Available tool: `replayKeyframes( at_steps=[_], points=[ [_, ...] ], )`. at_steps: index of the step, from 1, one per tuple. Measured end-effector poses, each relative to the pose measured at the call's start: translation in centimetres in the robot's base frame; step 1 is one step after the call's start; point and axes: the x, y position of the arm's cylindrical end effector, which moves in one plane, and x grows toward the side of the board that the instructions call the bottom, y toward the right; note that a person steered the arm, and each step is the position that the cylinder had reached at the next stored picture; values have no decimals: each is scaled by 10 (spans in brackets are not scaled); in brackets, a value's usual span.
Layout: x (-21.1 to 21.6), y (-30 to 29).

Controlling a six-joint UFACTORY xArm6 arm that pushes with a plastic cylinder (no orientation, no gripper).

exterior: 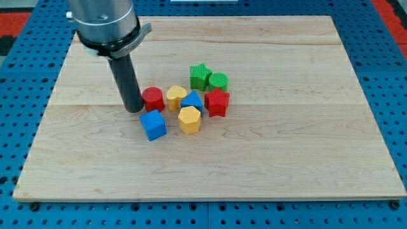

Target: Move blue cube closer to the group of blocks

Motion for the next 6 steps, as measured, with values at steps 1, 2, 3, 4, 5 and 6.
replayKeyframes(
  at_steps=[1,2,3,4,5,6],
  points=[
    [-12,2],
    [-9,7],
    [9,-10],
    [72,-43],
    [119,0],
    [98,10]
  ],
)
